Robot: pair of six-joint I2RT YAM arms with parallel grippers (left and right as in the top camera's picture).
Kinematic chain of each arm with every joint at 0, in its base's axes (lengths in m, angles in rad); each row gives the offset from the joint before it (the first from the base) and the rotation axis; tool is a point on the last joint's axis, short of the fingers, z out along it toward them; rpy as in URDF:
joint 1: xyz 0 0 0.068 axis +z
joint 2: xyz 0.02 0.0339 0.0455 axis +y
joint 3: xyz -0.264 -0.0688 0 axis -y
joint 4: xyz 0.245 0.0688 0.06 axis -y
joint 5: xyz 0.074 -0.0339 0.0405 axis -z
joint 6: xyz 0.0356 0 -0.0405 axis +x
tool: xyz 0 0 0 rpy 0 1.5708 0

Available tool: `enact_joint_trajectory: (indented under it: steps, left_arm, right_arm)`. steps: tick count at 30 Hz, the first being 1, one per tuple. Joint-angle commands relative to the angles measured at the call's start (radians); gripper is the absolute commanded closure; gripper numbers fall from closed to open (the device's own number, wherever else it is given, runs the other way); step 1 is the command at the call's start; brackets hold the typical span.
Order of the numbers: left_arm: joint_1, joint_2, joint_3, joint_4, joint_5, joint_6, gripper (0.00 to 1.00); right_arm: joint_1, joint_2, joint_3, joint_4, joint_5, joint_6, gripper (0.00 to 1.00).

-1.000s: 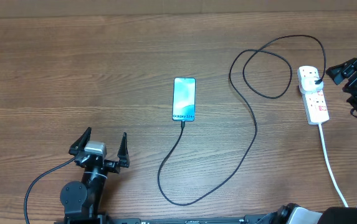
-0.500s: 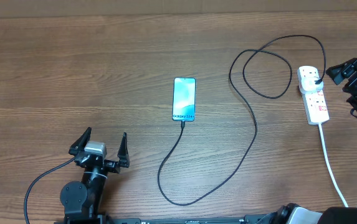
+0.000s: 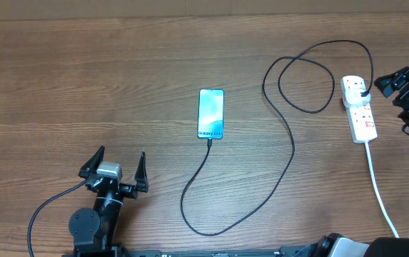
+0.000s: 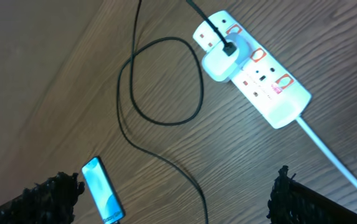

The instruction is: Plug charger to phone and switch on socket

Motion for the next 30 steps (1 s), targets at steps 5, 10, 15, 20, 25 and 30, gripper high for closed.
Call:
enact_joint_trajectory:
  steps: [5, 10, 15, 20, 25, 30]
  left_arm:
    - [0.001, -0.010, -0.004, 0.000, -0.016, 0.014, 0.00]
    - [0.001, -0.010, -0.004, 0.000, -0.016, 0.014, 0.01]
    - [0.001, -0.010, -0.004, 0.000, -0.016, 0.014, 0.01]
    - [0.001, -0.010, -0.004, 0.000, -0.016, 0.014, 0.00]
    - [0.001, -0.010, -0.004, 0.000, -0.016, 0.015, 0.01]
    - [0.001, -0.010, -0.004, 0.000, -0.016, 0.014, 0.00]
  right_arm:
    - [0.011, -0.019, 0.014, 0.029, 0.032, -0.006, 0.00]
    - [0.070, -0.111, -0.064, 0.158, 0.033, -0.006, 0.00]
    - [0.166, -0.246, -0.232, 0.374, 0.034, -0.006, 0.00]
    - [0.301, -0.396, -0.493, 0.707, 0.037, -0.006, 0.00]
    - [0.429, -0.528, -0.754, 1.036, 0.097, -0.005, 0.00]
    - [0.512, -0.670, -0.990, 1.261, 0.196, -0.005, 0.00]
